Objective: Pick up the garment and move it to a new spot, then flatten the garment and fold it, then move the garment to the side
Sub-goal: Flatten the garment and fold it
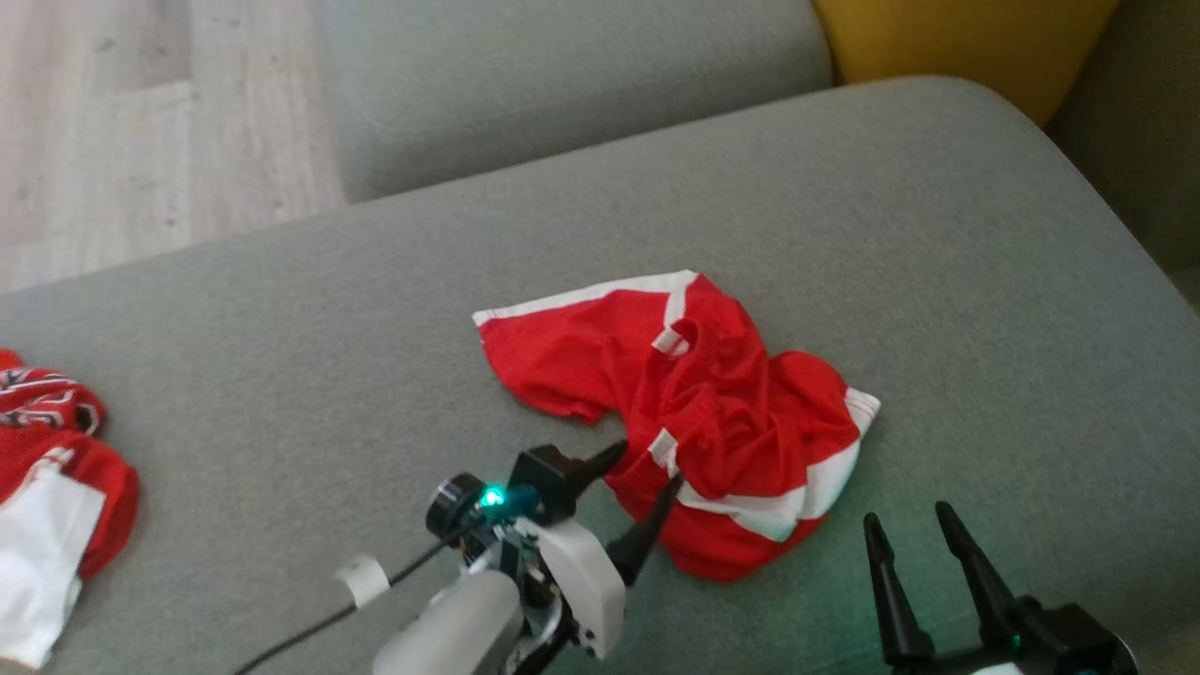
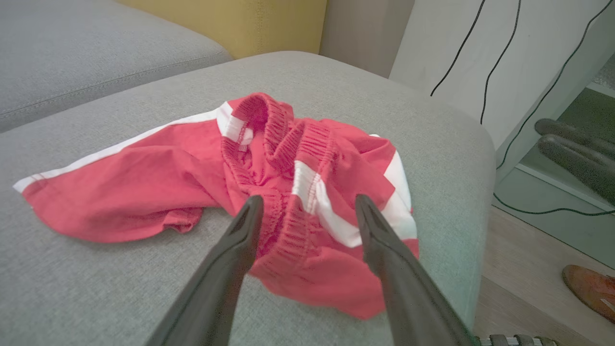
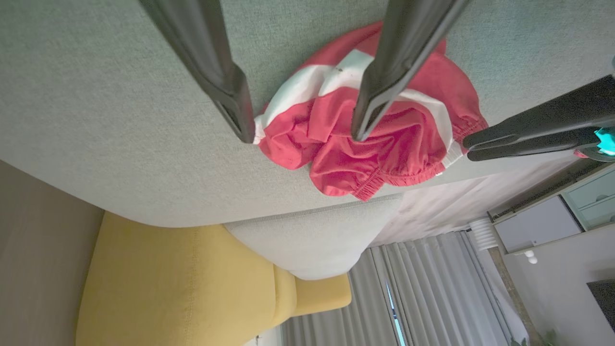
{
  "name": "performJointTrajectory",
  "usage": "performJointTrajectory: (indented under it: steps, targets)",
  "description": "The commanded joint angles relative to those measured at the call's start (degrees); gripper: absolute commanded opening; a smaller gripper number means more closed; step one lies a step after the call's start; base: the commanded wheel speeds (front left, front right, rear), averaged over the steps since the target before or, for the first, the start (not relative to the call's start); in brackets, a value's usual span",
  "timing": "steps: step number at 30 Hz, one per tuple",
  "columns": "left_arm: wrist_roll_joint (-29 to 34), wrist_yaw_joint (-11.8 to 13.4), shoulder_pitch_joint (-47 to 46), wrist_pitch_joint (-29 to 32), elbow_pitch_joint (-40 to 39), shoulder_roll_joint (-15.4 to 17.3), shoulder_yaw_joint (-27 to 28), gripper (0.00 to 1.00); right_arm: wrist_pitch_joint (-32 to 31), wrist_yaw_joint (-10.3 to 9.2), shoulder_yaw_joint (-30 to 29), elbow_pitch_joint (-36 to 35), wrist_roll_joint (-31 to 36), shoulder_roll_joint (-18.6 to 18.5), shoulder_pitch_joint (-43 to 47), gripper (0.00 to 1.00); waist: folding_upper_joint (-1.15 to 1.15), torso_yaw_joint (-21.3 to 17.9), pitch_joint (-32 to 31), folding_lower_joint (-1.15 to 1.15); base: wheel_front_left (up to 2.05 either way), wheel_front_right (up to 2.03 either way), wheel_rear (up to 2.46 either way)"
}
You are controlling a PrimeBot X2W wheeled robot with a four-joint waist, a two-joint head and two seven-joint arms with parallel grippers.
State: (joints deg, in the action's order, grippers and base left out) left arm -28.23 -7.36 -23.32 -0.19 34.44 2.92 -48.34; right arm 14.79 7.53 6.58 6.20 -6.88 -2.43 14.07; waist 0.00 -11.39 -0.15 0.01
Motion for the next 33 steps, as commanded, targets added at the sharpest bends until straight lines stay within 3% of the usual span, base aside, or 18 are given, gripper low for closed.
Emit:
performJointTrajectory:
  steps: [1, 9, 23, 27, 28, 33]
  targets:
    - [-0.4, -0.1, -4.0, -0.8, -0.6, 0.0, 1.3, 1.00, 0.2, -0.04, 1.5, -2.0, 0.4, -0.8, -2.9, 1.00, 0.00, -0.9, 1.1, -0.01, 0.00, 0.00, 0.00]
    - [-3.1, -0.1, -8.0, -3.2, 4.1, 0.0, -2.6, 1.00, 0.2, -0.04, 2.2, -1.6, 0.1, -0.8, -3.9, 1.00, 0.00, -1.6, 2.2, -0.01, 0.00, 0.00, 0.00]
    - [-9.3, -0.1, -11.1, -5.8, 5.4, 0.5, -10.7, 1.00, 0.2, -0.04, 2.2, -1.3, -0.1, -0.7, -4.7, 1.00, 0.00, -1.6, 2.5, -0.01, 0.00, 0.00, 0.00]
    - [-10.9, -0.1, -11.9, -6.3, 6.0, 0.7, -12.3, 0.75, 0.2, -0.04, 2.3, -1.2, -0.1, -0.6, -4.8, 1.00, 0.00, -1.7, 2.5, -0.01, 0.00, 0.00, 0.00]
    - [-11.3, -0.1, -12.0, -6.5, 6.1, 0.8, -12.6, 0.60, 0.2, -0.04, 2.3, -1.1, -0.1, -0.6, -4.8, 1.00, 0.00, -1.7, 2.5, -0.01, 0.00, 0.00, 0.00]
    - [-14.0, -0.1, -12.5, -7.4, 6.1, 1.2, -14.7, 0.37, 0.2, -0.04, 2.2, -0.8, -0.3, -0.6, -4.7, 1.00, 0.00, -1.6, 2.0, -0.01, 0.00, 0.00, 0.00]
